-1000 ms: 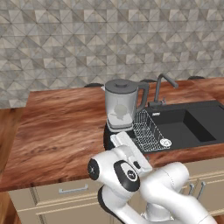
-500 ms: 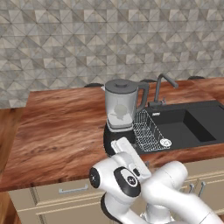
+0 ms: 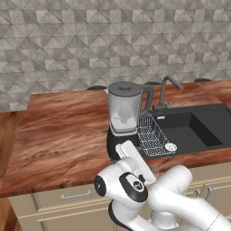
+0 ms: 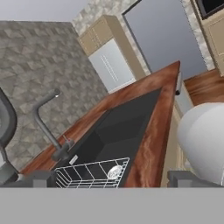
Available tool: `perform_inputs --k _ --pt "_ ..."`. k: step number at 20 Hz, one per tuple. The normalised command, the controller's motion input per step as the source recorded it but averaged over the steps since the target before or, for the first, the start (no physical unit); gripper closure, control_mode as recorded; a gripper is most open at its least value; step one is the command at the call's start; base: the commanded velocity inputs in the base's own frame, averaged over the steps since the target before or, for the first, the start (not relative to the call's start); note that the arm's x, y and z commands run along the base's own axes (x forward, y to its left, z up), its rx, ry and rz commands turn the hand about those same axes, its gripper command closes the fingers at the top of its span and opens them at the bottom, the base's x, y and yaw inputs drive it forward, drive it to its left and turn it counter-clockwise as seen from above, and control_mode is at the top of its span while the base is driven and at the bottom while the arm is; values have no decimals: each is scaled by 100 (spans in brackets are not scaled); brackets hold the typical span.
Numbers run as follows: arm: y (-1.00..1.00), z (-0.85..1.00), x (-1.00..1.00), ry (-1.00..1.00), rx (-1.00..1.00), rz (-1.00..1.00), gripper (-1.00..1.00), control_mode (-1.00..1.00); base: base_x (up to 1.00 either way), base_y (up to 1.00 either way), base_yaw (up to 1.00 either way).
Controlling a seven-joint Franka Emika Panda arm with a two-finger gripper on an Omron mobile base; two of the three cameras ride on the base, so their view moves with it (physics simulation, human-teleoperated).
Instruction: Open the blender lid, put the pear in the blender, close the lid, and start the blender.
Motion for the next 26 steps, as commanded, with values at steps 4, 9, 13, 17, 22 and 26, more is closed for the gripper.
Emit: perform_inputs --k 4,9,13,17,22,26 --pt "0 0 21 -5 0 0 -100 -100 0 0 0" --pt "0 -7 25 -1 0 0 -100 -100 0 0 0" --pt "0 -11 25 0 0 0 -100 -100 0 0 0" --pt "0 -13 24 0 0 0 -100 -100 0 0 0" --pt "2 -11 12 -1 0 0 -100 -100 0 0 0" --pt "16 -6 0 -6 0 0 -100 -100 0 0 0"
